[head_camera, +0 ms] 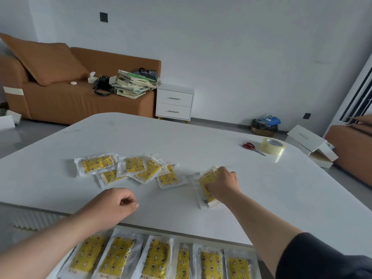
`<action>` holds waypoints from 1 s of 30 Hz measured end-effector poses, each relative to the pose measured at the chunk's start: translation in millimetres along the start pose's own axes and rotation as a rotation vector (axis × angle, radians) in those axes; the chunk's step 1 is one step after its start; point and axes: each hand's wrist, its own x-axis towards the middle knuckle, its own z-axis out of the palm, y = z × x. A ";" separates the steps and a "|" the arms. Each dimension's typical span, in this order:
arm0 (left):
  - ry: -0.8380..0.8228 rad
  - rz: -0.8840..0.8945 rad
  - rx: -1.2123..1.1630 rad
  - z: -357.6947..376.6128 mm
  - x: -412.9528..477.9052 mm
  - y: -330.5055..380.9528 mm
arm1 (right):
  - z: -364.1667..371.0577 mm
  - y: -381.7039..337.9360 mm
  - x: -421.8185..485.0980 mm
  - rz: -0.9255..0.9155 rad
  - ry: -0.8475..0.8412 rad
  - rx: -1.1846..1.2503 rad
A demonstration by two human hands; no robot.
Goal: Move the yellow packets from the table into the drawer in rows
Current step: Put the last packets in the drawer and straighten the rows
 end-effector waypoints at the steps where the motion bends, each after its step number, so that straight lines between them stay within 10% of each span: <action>1: 0.005 0.004 0.003 0.6 0.2 0.0 | -2.6 2.1 -1.8 -0.004 -0.008 0.055; 18: 0.473 -0.311 0.094 -39.5 61.0 -27.2 | 4.6 42.4 -11.8 -0.053 0.015 0.390; 30: 0.146 -0.344 0.366 -5.3 133.3 -3.4 | 1.4 37.1 3.6 -0.047 0.005 0.471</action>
